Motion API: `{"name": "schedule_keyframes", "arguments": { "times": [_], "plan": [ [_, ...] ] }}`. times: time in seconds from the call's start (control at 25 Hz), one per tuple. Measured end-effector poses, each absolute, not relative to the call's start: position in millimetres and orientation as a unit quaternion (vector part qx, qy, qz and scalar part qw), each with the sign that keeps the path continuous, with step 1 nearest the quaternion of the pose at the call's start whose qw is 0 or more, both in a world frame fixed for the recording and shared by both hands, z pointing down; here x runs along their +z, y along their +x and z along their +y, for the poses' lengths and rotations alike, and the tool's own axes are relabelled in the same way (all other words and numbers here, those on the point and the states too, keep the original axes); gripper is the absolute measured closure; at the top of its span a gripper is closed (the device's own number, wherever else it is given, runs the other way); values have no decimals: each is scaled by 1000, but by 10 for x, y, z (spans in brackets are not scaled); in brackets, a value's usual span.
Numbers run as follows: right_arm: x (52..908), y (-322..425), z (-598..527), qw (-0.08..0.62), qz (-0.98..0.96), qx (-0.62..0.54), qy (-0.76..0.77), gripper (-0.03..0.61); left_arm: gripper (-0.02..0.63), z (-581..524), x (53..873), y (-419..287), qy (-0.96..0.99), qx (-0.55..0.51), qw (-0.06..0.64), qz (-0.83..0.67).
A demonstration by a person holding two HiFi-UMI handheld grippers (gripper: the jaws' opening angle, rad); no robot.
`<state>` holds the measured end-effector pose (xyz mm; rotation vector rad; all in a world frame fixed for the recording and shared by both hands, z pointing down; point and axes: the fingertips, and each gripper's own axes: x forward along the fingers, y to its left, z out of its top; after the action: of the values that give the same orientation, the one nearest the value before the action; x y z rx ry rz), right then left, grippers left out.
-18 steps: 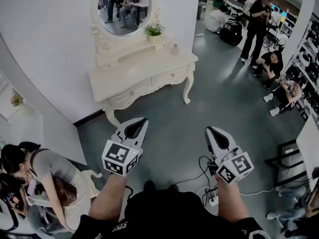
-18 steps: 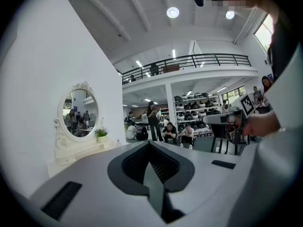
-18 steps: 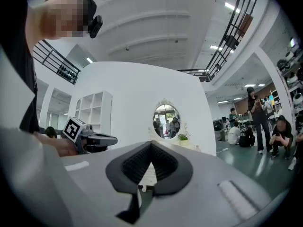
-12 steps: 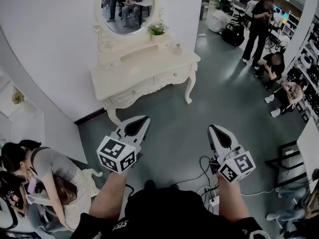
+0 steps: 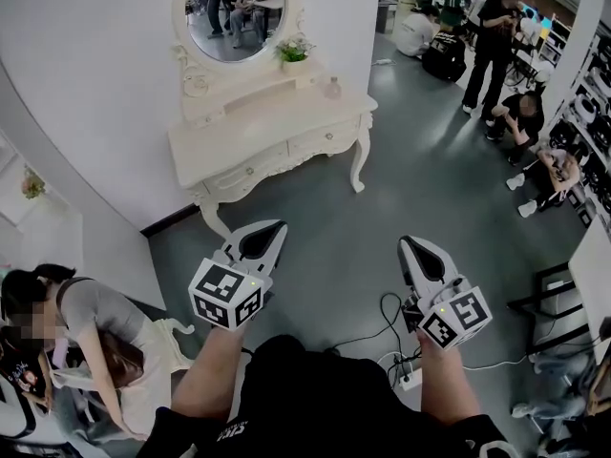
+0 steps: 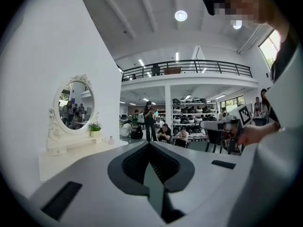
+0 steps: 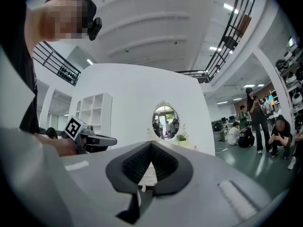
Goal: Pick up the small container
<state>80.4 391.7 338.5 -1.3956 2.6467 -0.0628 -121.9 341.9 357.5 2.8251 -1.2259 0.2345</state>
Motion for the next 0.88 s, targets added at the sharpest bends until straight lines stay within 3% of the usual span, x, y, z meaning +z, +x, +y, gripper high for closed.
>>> {"name": "schedule_keyframes", "arguments": {
  "times": [0.48,0.88],
  "plan": [
    [3437,1134,3775,85,874,-39,-477,568,609,3191,3663,-994,919,76,34,-386],
    [3414,1136,2915,77,873,-43,-480,568,609,2308,3646,-942,922,67,37,-378]
  ]
}}
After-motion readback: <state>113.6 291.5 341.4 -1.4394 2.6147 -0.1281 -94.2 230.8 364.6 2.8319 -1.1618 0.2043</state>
